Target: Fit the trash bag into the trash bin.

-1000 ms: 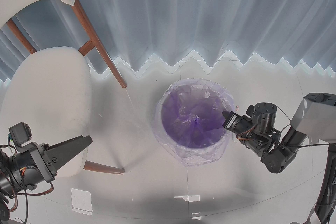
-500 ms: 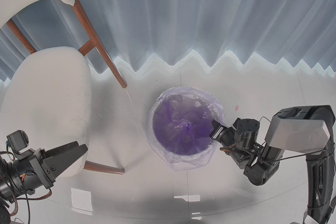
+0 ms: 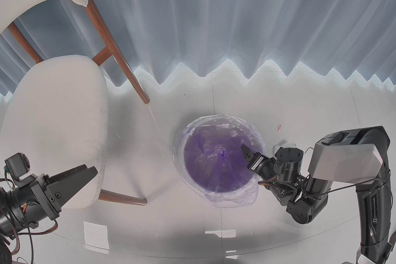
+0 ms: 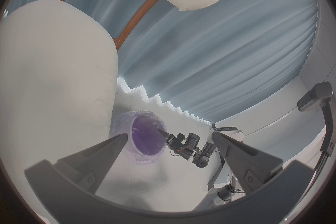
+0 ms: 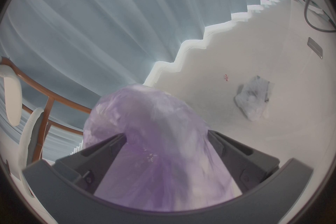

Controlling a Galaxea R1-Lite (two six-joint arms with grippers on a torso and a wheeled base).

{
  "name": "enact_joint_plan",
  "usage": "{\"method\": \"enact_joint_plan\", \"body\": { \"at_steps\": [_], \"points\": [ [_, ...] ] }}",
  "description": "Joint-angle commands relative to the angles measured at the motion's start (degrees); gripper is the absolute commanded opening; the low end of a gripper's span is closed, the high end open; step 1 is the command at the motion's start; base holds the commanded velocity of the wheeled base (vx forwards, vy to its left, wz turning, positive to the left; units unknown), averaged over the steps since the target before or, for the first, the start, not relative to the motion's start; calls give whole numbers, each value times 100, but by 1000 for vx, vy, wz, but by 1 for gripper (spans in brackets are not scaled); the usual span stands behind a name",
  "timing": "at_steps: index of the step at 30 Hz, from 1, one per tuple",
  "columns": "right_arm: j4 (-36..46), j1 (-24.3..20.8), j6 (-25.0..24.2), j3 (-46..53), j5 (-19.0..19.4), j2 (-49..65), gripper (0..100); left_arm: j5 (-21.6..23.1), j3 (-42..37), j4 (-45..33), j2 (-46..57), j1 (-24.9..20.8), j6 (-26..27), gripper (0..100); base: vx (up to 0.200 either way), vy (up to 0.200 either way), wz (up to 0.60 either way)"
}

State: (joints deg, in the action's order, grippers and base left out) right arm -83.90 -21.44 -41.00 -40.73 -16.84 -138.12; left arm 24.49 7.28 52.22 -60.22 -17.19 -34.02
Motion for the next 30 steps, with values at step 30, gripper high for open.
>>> {"method": "enact_joint_plan", "body": {
  "at_steps": [30],
  "points": [
    [-312,167,303,2148,145,3353,100,-1676,2489,-3052,-2442,-2263,-1660,100,0,0,0]
  ]
}}
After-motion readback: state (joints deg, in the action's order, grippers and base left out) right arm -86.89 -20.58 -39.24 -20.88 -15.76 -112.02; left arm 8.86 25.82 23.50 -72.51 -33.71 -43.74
